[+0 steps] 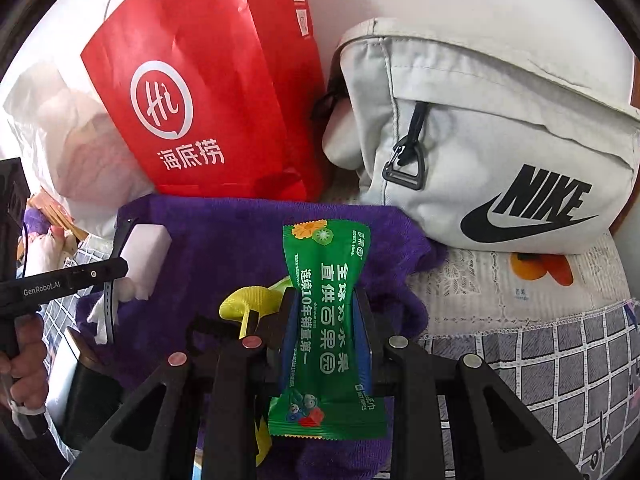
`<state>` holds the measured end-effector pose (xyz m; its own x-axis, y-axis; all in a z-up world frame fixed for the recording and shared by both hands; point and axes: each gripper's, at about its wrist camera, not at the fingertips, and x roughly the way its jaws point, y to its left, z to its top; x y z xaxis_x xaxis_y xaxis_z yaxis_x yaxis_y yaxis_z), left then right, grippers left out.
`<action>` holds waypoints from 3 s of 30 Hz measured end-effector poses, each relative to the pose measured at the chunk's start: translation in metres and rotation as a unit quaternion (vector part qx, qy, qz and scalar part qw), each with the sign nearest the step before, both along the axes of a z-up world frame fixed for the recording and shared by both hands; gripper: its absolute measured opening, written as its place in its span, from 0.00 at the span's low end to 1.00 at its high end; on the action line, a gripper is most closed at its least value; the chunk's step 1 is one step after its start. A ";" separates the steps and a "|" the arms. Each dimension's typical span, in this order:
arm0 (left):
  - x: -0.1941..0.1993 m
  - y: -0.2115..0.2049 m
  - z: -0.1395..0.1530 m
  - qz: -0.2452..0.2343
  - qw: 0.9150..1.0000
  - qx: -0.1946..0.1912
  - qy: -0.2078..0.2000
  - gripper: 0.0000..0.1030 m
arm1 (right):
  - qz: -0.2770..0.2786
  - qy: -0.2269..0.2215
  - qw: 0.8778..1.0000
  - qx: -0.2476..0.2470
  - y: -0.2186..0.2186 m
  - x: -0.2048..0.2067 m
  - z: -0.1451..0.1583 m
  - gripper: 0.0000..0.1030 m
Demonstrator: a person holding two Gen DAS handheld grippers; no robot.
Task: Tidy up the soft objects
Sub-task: 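Open both tools to drop the packet and watch strap onto the purple towel, then reach the right tool to the orange-print packet while the left tool reaches the white glove, then grasp and lift the orange-print packet with the right tool while the left tool grasps the white glove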
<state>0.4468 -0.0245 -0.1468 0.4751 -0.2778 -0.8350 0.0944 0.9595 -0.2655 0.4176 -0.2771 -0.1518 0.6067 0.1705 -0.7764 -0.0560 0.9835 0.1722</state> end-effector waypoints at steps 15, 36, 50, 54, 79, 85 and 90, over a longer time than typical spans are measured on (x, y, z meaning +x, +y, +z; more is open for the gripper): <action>0.005 0.011 -0.010 0.006 0.999 -0.023 0.026 0.19 | 0.001 0.015 1.000 -0.010 0.005 0.004 -0.011 0.37; -0.015 -0.019 0.010 -0.009 1.000 0.024 0.008 0.36 | 0.005 -0.062 0.998 -0.001 0.016 -0.033 0.048 0.48; -0.120 0.031 0.048 0.006 0.999 0.047 -0.004 0.49 | 0.022 -0.068 0.997 -0.021 0.060 -0.134 0.071 0.49; -0.162 0.044 0.053 0.017 0.999 0.044 -0.012 0.50 | 0.049 -0.071 0.995 -0.045 0.083 -0.187 0.075 0.49; -0.290 0.078 0.011 0.028 1.000 0.012 0.000 0.51 | 0.181 -0.015 0.983 -0.027 0.165 -0.339 -0.025 0.78; -0.291 0.084 -0.002 0.033 0.999 0.006 0.012 0.50 | 0.189 -0.008 0.979 -0.077 0.182 -0.336 -0.044 0.78; -0.288 0.086 -0.011 0.039 0.999 0.012 0.022 0.51 | 0.177 -0.034 0.979 -0.099 0.182 -0.336 -0.043 0.55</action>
<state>0.1586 0.0612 -0.1582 0.4581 -0.2204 -0.8611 0.0073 0.9697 -0.2442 0.0813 -0.0952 -0.1949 0.5883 0.2297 -0.7754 -0.4044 0.9139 -0.0361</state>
